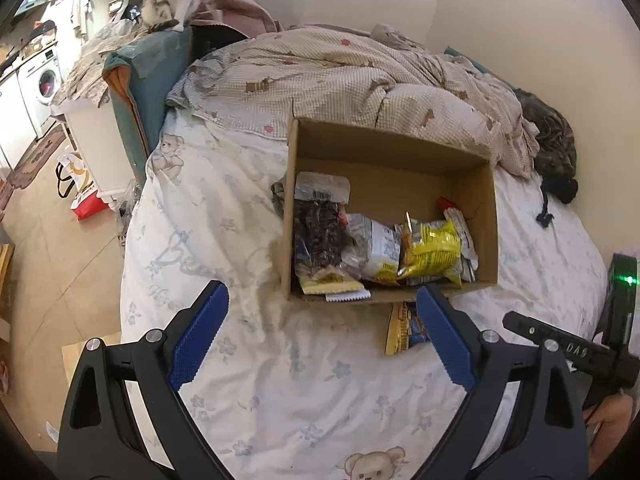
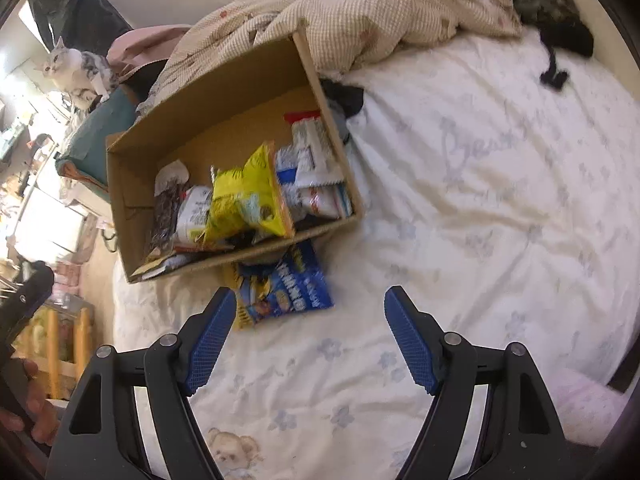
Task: Organize snacks
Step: 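Grasp the blue snack bag beside the box with the right gripper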
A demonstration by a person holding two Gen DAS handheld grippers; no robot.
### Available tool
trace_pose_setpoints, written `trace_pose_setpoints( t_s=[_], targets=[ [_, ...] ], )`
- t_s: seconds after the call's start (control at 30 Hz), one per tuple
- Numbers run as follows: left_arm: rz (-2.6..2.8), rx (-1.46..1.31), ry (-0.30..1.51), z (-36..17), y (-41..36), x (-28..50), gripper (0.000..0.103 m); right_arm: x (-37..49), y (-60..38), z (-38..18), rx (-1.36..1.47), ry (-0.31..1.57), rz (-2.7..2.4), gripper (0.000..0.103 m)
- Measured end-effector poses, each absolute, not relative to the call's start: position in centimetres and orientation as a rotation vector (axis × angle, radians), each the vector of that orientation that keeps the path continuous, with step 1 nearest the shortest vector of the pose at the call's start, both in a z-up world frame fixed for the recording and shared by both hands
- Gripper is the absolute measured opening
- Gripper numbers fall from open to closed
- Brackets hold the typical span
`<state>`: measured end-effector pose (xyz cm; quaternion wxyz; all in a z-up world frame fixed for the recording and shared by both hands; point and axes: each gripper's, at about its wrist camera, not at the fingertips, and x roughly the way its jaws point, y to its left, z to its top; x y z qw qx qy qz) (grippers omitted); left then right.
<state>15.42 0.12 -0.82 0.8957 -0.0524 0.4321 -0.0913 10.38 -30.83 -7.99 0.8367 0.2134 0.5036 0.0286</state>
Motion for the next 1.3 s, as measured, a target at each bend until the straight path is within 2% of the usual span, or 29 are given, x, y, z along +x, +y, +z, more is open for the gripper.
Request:
trace_pose_setpoints(
  t_s=[0.2,0.37,0.63,0.87,0.9,0.97,1.0,1.03,1.2,1.3],
  targets=[
    [-0.137,-0.152,0.96,-2.3,1.4,15.4,0.093,10.9,-31.6,-9.7,0.534,1.114,0.037,0.093],
    [-0.083,-0.193,1.013,-3.7,2.5,16.0,0.093,11.8,-32.3,-11.6,0.593,1.166,-0.01,0.093],
    [-0.1,-0.288,1.077,-4.6,2.4,17.1,0.093,15.8,-28.3,-15.0,0.404,1.252,0.046,0.093],
    [-0.098,-0.299,1.07,-4.3,2.5,17.4,0.093,18.2,-26.2,-18.5,0.397,1.268,0.103,0.094],
    [-0.096,-0.304,1.07,-4.3,2.7,17.5,0.093,18.3,-25.9,-18.4,0.382,1.264,0.105,0.091],
    [-0.092,-0.31,1.073,-4.4,2.9,17.5,0.093,18.2,-25.0,-18.0,0.346,1.262,0.146,0.07],
    [-0.089,-0.315,1.076,-4.4,3.0,17.6,0.093,18.1,-24.6,-17.8,0.334,1.272,0.176,0.052],
    [-0.088,-0.32,1.078,-4.4,3.1,17.6,0.093,17.8,-24.2,-17.5,0.323,1.283,0.197,0.044],
    [-0.089,-0.337,1.07,-4.1,3.3,17.7,0.093,14.8,-23.2,-16.1,0.278,1.323,0.239,0.027],
    [-0.087,-0.333,1.063,-3.9,3.3,17.6,0.093,12.8,-23.2,-15.1,0.276,1.332,0.261,0.024]
  ],
)
